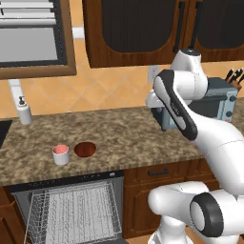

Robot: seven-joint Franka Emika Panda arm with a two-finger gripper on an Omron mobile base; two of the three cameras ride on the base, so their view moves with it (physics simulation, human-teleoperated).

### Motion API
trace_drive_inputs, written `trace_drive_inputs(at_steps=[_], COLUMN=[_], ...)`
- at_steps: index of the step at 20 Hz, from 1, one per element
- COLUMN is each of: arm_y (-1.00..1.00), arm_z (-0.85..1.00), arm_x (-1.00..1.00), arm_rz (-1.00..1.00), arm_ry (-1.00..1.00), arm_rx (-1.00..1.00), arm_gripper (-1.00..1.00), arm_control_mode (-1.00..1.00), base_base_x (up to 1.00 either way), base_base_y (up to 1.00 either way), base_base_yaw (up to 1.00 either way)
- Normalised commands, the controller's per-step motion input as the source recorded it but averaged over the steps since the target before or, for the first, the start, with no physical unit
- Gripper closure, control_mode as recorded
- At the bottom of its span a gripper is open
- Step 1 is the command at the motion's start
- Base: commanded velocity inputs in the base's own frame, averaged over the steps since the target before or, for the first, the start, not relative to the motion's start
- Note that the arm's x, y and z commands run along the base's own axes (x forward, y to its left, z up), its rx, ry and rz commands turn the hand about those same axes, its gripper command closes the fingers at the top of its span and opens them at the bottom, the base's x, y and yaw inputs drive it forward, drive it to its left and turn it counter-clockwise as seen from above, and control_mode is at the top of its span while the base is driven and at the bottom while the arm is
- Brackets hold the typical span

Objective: Pick up the cup and bowl from the counter, place them in the dishwasher, and close the dishwasher door.

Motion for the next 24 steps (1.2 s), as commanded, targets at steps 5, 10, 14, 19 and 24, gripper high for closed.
trace_drive_inputs(at_steps=[5,10,14,19,24], arm_y=[0.01,0.25,0.21,0.10,0.01], arm_z=[-0.10,-0.17,-0.08,-0.09,-0.02], arm_x=[-0.38,-0.94,-0.83,-0.47,-0.14], arm_rz=[0.00,0.01,0.00,0.00,0.00], arm_ry=[0.01,0.01,0.00,0.03,0.00], arm_rx=[0.00,-0.07,-0.01,0.00,0.00], arm_gripper=[-1.00,-1.00,-1.00,-1.00,-1.00], arm_control_mode=[-1.00,-1.00,-1.00,-1.00,1.00], base_base_x=[0.00,0.00,0.00,0.00,-0.47], base_base_y=[0.00,0.00,0.00,0.00,0.00], base_base_yaw=[0.00,0.00,0.00,0.00,0.00])
